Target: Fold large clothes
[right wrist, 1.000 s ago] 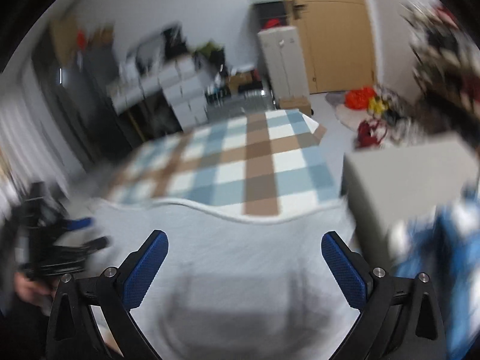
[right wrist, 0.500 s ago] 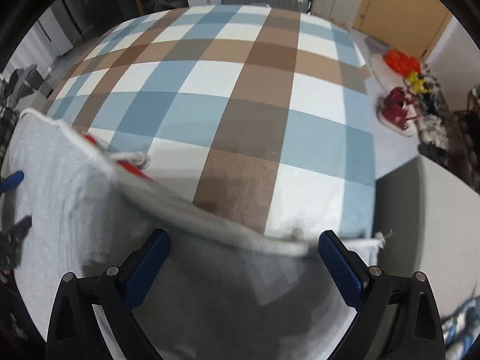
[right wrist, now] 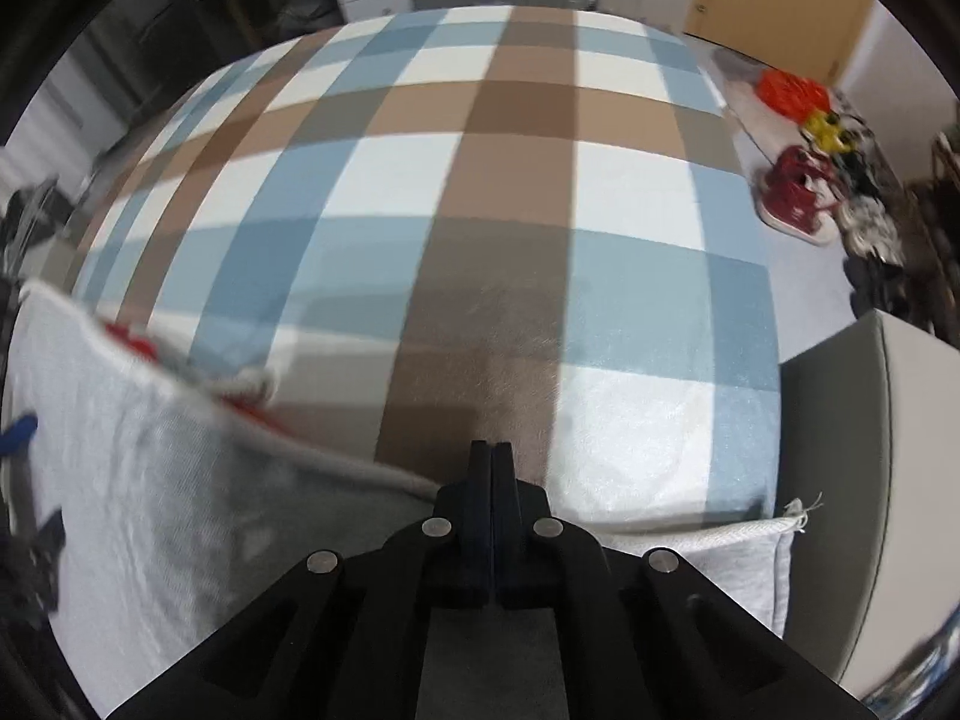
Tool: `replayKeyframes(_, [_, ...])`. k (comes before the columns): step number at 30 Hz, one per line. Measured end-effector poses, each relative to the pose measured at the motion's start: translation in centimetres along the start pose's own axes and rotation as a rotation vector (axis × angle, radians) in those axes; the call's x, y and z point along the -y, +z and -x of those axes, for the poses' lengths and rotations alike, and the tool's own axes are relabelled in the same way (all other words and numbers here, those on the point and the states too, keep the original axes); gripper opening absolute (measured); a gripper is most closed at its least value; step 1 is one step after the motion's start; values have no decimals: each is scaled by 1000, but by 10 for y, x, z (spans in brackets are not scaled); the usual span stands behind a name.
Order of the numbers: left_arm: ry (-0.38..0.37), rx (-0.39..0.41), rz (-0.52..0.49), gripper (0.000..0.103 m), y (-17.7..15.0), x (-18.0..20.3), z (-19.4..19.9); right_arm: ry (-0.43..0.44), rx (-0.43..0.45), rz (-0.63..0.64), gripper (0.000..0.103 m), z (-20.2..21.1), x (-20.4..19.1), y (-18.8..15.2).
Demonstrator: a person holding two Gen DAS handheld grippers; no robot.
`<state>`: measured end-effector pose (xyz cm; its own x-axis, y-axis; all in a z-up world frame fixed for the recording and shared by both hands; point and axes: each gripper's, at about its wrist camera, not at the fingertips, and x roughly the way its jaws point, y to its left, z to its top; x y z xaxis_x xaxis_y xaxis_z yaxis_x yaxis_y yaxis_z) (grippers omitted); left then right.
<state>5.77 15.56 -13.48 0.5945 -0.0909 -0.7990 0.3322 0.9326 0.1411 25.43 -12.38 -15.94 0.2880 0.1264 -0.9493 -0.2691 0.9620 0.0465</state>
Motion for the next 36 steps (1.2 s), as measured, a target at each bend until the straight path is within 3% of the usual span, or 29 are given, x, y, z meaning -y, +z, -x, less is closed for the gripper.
replayKeyframes(5, [0, 1, 0, 82, -1, 0, 1, 82, 154, -97, 6, 45, 15, 0])
replayKeyframes(7, [3, 3, -4, 82, -1, 0, 1, 124, 225, -143, 25, 73, 20, -9])
replayKeyframes(9, [5, 3, -11, 82, -1, -1, 1, 198, 298, -190, 71, 100, 23, -23])
replayKeyframes(12, [6, 11, -28, 83, -3, -4, 0, 311, 341, -163, 80, 132, 1, -55])
replayKeyframes(15, [-6, 14, -12, 87, -6, -12, -1, 329, 315, -81, 96, 140, -39, -86])
replayKeyframes(19, [-36, -4, 10, 88, -12, -20, 0, 264, 182, 32, 96, 109, -77, -118])
replayKeyframes(22, [-55, -29, 30, 91, -18, -26, -2, 170, 81, 8, 100, 65, -81, -132])
replayKeyframes(24, [-65, -49, 50, 93, -20, -30, -5, 150, 115, -5, 103, 55, -84, -135])
replayKeyframes(27, [-86, -65, 77, 93, -22, -34, -3, 114, 79, -31, 103, 56, -90, -127])
replayKeyframes(29, [-97, -75, 87, 93, -23, -37, -1, 159, 45, -55, 103, 63, -83, -115])
replayKeyframes(31, [-122, -81, 105, 93, -23, -40, 3, 223, 79, -149, 103, 84, -61, -101])
replayKeyframes(34, [-138, -83, 94, 93, -23, -43, 3, 180, 130, -217, 103, 103, -41, -84])
replayKeyframes(36, [-142, -88, 78, 93, -24, -43, 0, 95, 81, -223, 103, 93, -33, -68])
